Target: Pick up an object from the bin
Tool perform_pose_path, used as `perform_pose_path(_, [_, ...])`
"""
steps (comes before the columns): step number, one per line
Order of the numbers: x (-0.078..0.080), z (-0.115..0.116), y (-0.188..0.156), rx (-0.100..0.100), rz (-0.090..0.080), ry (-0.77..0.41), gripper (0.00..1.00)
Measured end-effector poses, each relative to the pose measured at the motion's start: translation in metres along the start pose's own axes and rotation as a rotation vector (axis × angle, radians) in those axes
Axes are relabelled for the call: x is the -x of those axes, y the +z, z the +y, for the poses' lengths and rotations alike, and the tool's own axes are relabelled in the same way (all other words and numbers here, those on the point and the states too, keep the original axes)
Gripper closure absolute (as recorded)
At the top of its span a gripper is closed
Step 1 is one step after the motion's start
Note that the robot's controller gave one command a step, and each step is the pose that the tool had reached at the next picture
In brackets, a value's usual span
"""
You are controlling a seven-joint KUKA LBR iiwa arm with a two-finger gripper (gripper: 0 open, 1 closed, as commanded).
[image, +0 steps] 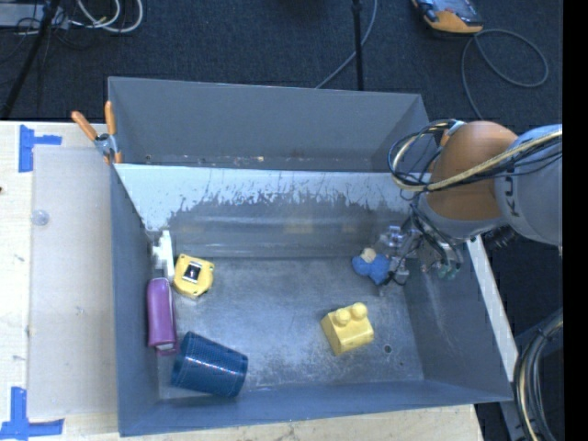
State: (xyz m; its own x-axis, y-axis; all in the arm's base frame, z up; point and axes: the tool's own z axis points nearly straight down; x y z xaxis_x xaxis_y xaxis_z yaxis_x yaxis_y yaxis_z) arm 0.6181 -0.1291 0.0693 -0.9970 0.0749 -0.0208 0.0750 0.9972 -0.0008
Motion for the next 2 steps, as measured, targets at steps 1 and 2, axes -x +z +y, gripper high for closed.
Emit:
perform_pose_path(1, [0.0,0.0,0.0,0.0,0.0,0.0,1.0])
perform_pose_path(2, [-0.001,0.001,-0.045,0.001,0.008,-0.002,1.0])
